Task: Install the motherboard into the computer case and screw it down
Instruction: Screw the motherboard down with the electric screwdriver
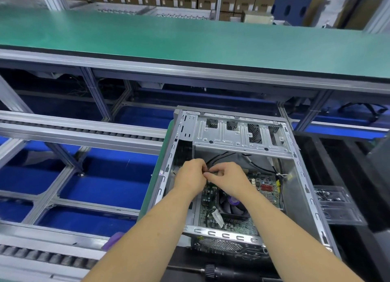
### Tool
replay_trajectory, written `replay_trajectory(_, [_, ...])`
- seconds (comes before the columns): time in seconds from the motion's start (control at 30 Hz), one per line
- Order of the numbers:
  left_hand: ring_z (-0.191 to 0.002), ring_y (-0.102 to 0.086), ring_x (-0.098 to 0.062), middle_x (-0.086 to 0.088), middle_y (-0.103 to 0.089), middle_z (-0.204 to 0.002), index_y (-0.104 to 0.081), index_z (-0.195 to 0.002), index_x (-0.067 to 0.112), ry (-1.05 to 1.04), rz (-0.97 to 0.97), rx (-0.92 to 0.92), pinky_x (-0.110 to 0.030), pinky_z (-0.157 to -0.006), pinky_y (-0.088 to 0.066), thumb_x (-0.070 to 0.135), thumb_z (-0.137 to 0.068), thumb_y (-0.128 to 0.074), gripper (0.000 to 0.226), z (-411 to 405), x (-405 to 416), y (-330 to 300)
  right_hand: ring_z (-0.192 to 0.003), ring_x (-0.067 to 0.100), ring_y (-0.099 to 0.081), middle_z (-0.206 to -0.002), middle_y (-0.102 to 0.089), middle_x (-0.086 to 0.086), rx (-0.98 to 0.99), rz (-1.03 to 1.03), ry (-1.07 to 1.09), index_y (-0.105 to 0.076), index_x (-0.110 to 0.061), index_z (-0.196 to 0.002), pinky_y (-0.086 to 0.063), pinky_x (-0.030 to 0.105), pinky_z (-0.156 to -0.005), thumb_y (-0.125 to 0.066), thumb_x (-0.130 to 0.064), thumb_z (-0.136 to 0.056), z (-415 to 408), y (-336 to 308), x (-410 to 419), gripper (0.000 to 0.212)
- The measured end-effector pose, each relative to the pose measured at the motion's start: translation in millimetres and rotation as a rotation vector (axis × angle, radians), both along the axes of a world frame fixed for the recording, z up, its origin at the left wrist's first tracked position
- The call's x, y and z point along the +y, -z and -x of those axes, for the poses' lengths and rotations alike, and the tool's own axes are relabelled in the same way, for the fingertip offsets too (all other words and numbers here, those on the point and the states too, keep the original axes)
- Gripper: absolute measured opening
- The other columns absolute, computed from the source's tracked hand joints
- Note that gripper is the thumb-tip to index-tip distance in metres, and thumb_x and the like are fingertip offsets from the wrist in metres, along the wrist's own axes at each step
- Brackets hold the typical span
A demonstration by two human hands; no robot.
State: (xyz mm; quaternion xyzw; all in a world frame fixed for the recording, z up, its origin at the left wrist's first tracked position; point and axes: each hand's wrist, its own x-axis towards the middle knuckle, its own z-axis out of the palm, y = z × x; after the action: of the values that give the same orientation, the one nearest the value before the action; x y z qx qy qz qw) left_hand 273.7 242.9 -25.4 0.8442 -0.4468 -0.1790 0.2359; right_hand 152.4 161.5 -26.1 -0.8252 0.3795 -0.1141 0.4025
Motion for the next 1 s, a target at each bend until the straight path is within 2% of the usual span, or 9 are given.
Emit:
replay_trajectory(0.07, [-0.085, -0.06, -0.02, 0.004, -0.065, -0.088, -0.057, -0.08, 0.025, -0.002, 0.006, 0.009, -0.03, -0.066, -0.037, 0.019, -0.086, -0.065, 0.012, 0, -1, 2, -0.069, -0.003, -0.062, -0.069, -0.07, -0.018, 0.06, 0.014, -0.019, -0.081, -0.026, -0.093, -0.046, 0.021, -0.067, -0.071, -0.027, -0.092, 1, 0, -2, 0.009])
replay_trajectory(0.13, [-0.078, -0.058, -0.02, 0.004, -0.061, -0.079, -0.048, -0.069, 0.025, 0.022, 0.007, 0.013, -0.03, -0.06, -0.041, 0.021, -0.084, -0.067, 0.024, -1, -2, 5, -0.092, 0.012, -0.068, -0.097, -0.077, -0.006, 0.137, 0.039, -0.033, -0.08, -0.019, -0.104, -0.052, 0.028, -0.082, -0.066, -0.018, -0.097, 1, 0, -3, 0.016])
replay_trajectory(0.33, [-0.077, -0.057, -0.018, 0.004, -0.06, -0.08, -0.053, -0.07, 0.023, 0.053, 0.012, 0.083, -0.033, -0.063, -0.049, 0.02, -0.079, -0.076, 0.024, -1, -8, 7, -0.102, 0.022, -0.064, -0.113, -0.072, 0.007, 0.221, 0.127, -0.004, -0.071, -0.012, -0.122, -0.048, 0.029, -0.085, -0.052, -0.011, -0.103, -3, 7, -4, 0.027])
replay_trajectory(0.43, [-0.085, -0.059, -0.02, 0.001, -0.062, -0.091, -0.057, -0.081, 0.023, 0.056, -0.035, 0.076, -0.035, -0.071, -0.054, 0.004, -0.081, -0.065, 0.02, -4, -6, 7, -0.107, 0.025, -0.063, -0.12, -0.07, 0.01, 0.254, 0.163, -0.051, -0.066, -0.011, -0.127, -0.049, 0.031, -0.087, -0.047, -0.011, -0.105, -6, 8, -2, 0.03])
replay_trajectory(0.53, [-0.091, -0.061, -0.026, -0.007, -0.064, -0.101, -0.059, -0.098, 0.012, 0.028, -0.238, 0.021, -0.039, -0.08, -0.055, -0.001, -0.085, -0.056, 0.018, -5, -1, 8, -0.106, 0.027, -0.063, -0.118, -0.069, 0.01, 0.296, 0.186, -0.1, -0.066, -0.011, -0.125, -0.052, 0.038, -0.093, -0.045, -0.013, -0.105, -7, 8, 1, 0.029])
replay_trajectory(0.6, [-0.096, -0.062, -0.03, -0.01, -0.063, -0.104, -0.056, -0.107, 0.008, 0.069, -0.469, -0.021, -0.042, -0.086, -0.054, -0.001, -0.087, -0.05, 0.022, -4, 3, 7, -0.094, 0.024, -0.062, -0.104, -0.069, 0.007, 0.316, 0.198, -0.138, -0.07, -0.01, -0.111, -0.053, 0.042, -0.089, -0.05, -0.02, -0.105, -8, 10, 0, 0.023])
replay_trajectory(0.7, [-0.106, -0.06, -0.03, -0.011, -0.061, -0.116, -0.055, -0.109, 0.01, 0.199, -0.728, -0.058, -0.041, -0.092, -0.051, 0.0, -0.088, -0.046, 0.025, -4, 8, 4, -0.094, 0.023, -0.063, -0.099, -0.069, 0.003, 0.337, 0.226, -0.159, -0.076, -0.011, -0.101, -0.052, 0.039, -0.087, -0.062, -0.028, -0.101, -8, 8, 0, 0.022])
replay_trajectory(0.87, [-0.098, -0.057, -0.029, -0.009, -0.055, -0.109, -0.054, -0.105, 0.012, 0.321, -0.867, -0.046, -0.038, -0.088, -0.049, 0.013, -0.093, -0.048, 0.014, -5, 8, 3, -0.097, 0.024, -0.063, -0.101, -0.066, -0.001, 0.446, 0.332, -0.181, -0.081, -0.017, -0.093, -0.052, 0.045, -0.091, -0.069, -0.024, -0.096, -12, 5, -2, 0.014])
replay_trajectory(1.0, [-0.103, -0.056, -0.03, -0.011, -0.055, -0.124, -0.055, -0.127, 0.013, 0.419, -0.933, -0.05, -0.043, -0.095, -0.051, 0.024, -0.094, -0.054, 0.034, -3, 9, 2, -0.099, 0.028, -0.063, -0.107, -0.068, 0.003, 0.576, 0.391, -0.224, -0.078, -0.016, -0.089, -0.046, 0.045, -0.096, -0.064, -0.019, -0.097, -18, 7, 0, 0.016])
